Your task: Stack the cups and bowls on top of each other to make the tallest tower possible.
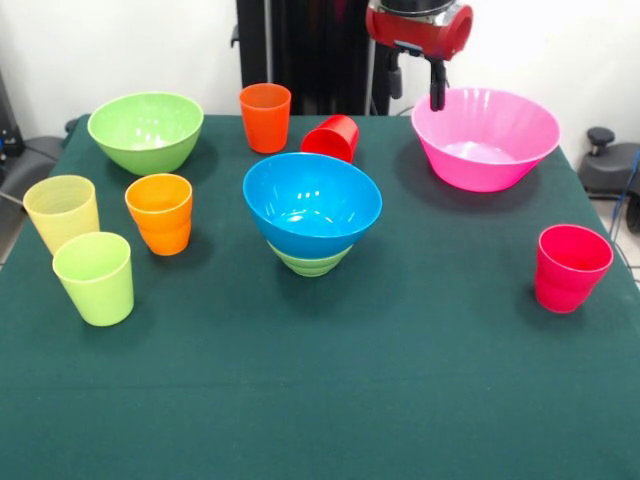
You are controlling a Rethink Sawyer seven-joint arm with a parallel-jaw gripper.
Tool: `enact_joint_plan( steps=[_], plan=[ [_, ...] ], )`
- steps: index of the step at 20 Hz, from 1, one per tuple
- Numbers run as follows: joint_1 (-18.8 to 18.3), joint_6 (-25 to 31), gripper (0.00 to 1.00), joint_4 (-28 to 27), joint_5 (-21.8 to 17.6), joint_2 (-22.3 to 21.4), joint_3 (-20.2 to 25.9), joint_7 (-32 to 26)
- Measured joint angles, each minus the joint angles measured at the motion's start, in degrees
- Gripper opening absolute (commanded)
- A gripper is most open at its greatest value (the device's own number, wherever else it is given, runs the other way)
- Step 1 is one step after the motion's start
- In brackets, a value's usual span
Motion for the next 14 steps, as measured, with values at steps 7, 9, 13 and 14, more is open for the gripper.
enact_joint_plan(
  steps=[7, 9, 13, 14],
  plan=[
    [0.2, -0.1, 1.00, 1.2, 0.1, 0.2, 0.2, 0.0],
    [0.2, -0.1, 1.00, 1.2, 0.1, 0.3, 0.2, 0.0],
    [0.3, -0.1, 1.00, 1.2, 0.1, 0.6, 0.2, 0.0],
    [0.3, -0.1, 1.00, 1.2, 0.1, 0.7, 0.2, 0.0]
  ],
)
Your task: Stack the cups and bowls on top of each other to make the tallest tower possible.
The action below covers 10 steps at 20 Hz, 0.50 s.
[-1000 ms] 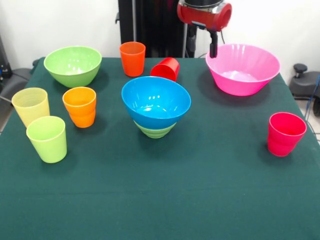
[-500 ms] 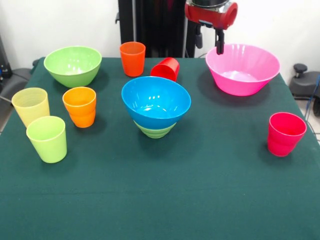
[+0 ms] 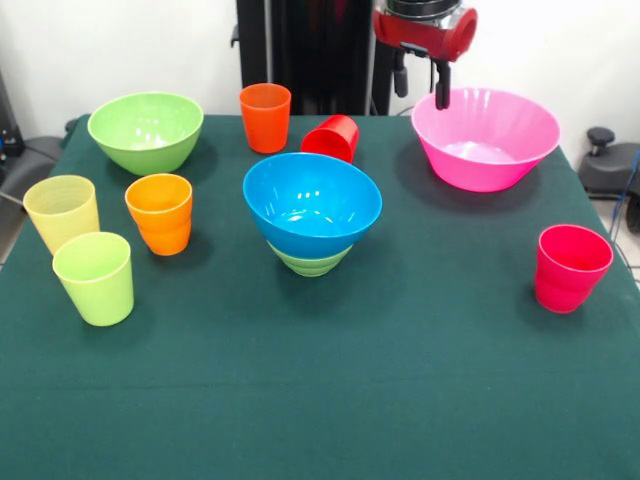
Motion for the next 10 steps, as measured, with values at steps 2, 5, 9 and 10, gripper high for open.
enact_joint_plan(
  steps=[2, 5, 9, 10],
  plan=[
    [0.0, -0.3, 1.00, 0.0, 0.0, 0.4, 0.0, 0.0],
    [0.0, -0.9, 1.00, 0.0, 0.0, 1.3, 0.0, 0.0],
    [0.0, -2.2, 1.00, 0.0, 0.0, 2.7, -0.1, 0.0],
    [0.0, -2.5, 1.00, 0.0, 0.0, 3.0, -0.1, 0.0]
  ],
)
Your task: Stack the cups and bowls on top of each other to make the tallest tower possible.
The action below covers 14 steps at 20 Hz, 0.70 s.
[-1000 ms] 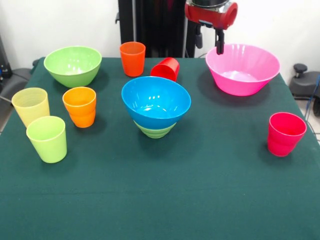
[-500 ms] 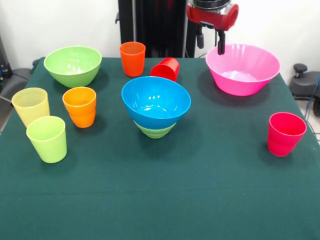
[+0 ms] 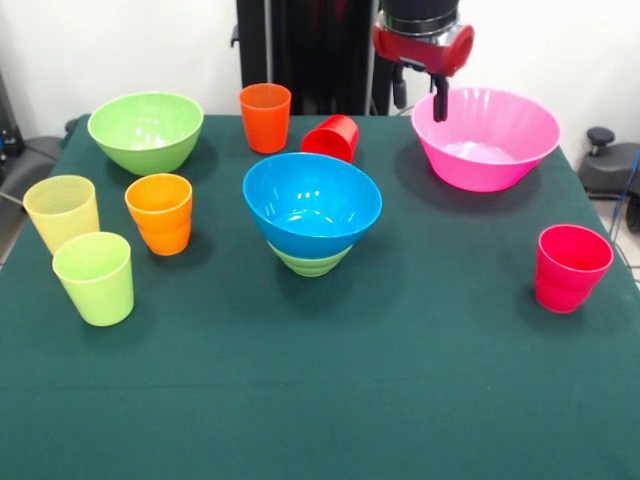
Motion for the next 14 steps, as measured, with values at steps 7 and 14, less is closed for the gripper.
enact_joint_plan(
  steps=[7, 14],
  plan=[
    [0.1, -1.9, 1.00, 0.0, 0.0, 1.6, -0.2, 0.0],
    [0.1, -2.2, 1.00, 0.0, 0.0, 3.3, -0.3, 0.0]
  ],
)
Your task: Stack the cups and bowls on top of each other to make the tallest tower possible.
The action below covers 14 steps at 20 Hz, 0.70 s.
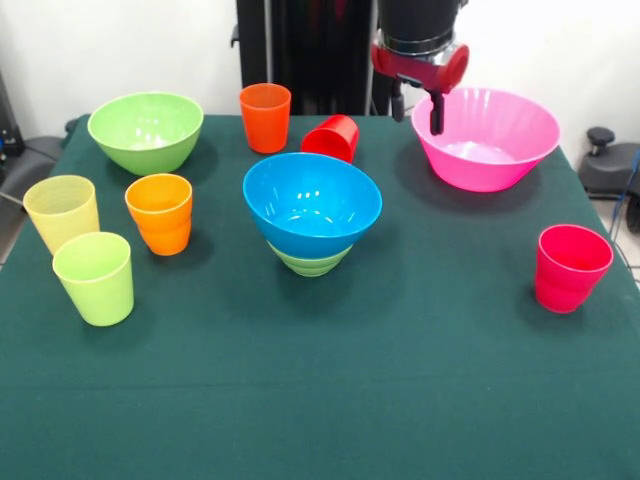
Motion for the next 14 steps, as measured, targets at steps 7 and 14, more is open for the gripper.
enact_joint_plan(
  steps=[7, 14],
  plan=[
    [0.0, -2.1, 1.00, 0.0, 0.0, 2.1, 0.0, 0.0],
    [0.0, -6.0, 1.00, 0.0, 0.0, 4.6, 0.0, 0.0]
  ],
)
